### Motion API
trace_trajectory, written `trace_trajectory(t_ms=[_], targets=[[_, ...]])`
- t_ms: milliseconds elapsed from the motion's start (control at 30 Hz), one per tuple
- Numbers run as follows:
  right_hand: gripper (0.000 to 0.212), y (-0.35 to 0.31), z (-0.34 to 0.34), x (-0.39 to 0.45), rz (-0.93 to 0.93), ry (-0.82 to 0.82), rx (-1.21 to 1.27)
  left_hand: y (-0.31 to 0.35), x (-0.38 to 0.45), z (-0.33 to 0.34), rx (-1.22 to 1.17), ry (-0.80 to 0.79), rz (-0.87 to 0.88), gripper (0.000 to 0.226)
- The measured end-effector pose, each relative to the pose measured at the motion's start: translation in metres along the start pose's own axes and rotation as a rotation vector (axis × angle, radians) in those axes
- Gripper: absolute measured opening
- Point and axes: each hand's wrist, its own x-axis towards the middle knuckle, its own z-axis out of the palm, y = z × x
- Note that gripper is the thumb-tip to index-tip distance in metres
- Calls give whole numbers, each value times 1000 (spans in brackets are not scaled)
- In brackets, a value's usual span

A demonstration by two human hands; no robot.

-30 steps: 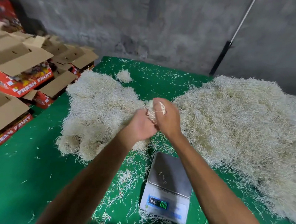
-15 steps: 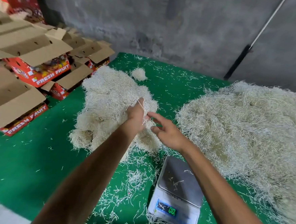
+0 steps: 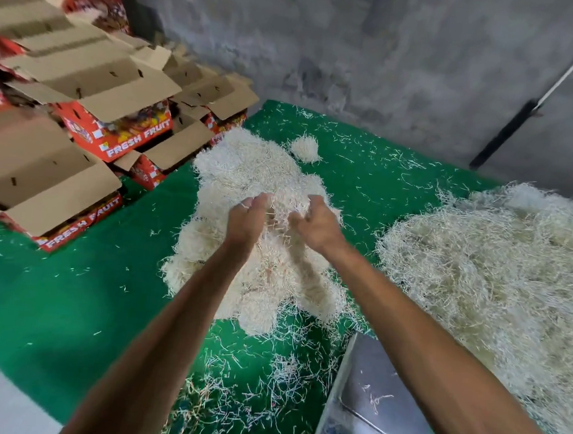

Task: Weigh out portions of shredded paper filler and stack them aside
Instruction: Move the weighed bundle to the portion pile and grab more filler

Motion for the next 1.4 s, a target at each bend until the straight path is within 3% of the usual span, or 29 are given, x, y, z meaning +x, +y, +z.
trace_trajectory(t_ms=[133, 267, 333, 467, 867, 1000, 1100, 1300, 1400], targets=[[95, -43, -12, 40, -89, 48, 204, -9, 24, -31, 72, 95, 48, 24], [80, -31, -12, 29, -73, 73, 174, -19, 24, -34, 95, 61, 3, 26], [70, -9, -13, 11, -25, 112, 133, -21, 13, -24, 69, -15, -15, 15], [55, 43, -27, -28, 102, 82, 177, -18, -14, 17, 73, -187, 6, 27], [49, 184, -130, -127, 257, 349, 238, -12, -103, 186, 129, -720, 97, 46], [50, 226, -153, -128, 273, 414, 207, -18, -114, 235, 133, -786, 34, 52], [54, 253, -166, -109, 274, 386, 102, -27, -105, 271, 150, -781, -19, 59], [51, 302, -154, -47, 143, 257, -259, -51, -69, 324, 204, -602, -146, 58], [58, 329, -134, -9, 74, 231, -626, -64, -44, 339, 181, -558, -242, 57]])
